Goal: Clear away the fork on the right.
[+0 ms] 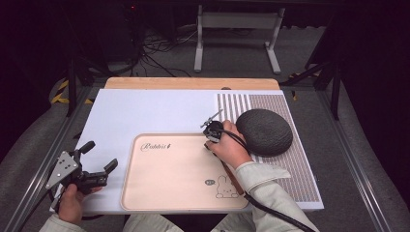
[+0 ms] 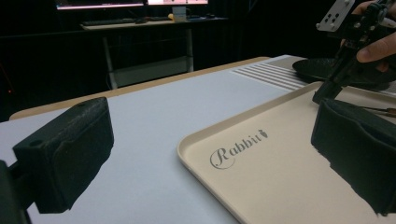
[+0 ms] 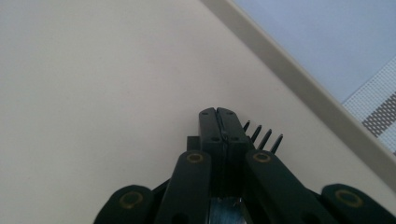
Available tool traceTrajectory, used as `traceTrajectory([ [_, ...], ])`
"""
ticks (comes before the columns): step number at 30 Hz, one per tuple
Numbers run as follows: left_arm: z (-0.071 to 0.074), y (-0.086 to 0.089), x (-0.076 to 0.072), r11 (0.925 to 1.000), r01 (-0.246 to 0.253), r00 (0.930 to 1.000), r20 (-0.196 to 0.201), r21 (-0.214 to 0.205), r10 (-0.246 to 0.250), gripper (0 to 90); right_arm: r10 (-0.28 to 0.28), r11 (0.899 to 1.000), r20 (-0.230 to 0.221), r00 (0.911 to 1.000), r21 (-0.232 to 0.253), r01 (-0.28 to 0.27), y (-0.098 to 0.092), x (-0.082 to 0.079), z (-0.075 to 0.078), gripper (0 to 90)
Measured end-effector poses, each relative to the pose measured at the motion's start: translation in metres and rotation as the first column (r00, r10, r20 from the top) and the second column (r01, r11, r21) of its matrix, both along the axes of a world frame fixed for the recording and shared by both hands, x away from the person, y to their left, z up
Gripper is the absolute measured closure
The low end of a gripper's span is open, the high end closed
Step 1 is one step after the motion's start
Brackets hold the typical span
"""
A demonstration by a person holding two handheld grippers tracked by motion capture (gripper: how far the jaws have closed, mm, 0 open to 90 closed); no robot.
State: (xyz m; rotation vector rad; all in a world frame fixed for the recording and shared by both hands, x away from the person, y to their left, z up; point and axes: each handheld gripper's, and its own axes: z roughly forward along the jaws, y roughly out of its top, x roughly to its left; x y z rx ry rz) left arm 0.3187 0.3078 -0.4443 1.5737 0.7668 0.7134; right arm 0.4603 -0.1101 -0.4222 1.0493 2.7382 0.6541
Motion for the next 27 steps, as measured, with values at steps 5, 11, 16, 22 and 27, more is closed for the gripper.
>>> traceTrajectory([
  [5, 0.0, 0.0, 0.0, 1.0, 0.002, 1.0, -0.001, -0.001, -0.002, 0.0, -0.024, 1.0, -0.001, 0.9997, -0.005, 0.024, -0.005, 0.003, 0.0, 90.0],
  [11, 0.0, 0.0, 0.0, 1.0, 0.001, 1.0, 0.0, 0.0, -0.001, 0.0, -0.063, 0.998, -0.001, 0.998, -0.016, 0.063, -0.015, 0.007, -0.001, 90.0],
  [16, 0.0, 0.0, 0.0, 1.0, 0.004, 1.0, -0.002, 0.0, -0.004, 0.0, -0.097, 0.995, 0.001, 0.9953, -0.02, 0.097, -0.022, 0.01, -0.001, 90.0],
  [22, 0.0, 0.0, 0.0, 1.0, 0.003, 1.0, -0.001, 0.001, -0.003, 0.0, -0.122, 0.992, 0.006, 0.9925, -0.023, 0.122, -0.03, 0.012, 0.0, 90.0],
  [27, 0.0, 0.0, 0.0, 1.0, 0.003, 1.0, -0.004, 0.003, -0.003, 0.0, -0.153, 0.988, 0.007, 0.9883, -0.025, 0.153, -0.037, 0.014, 0.0, 90.0],
])
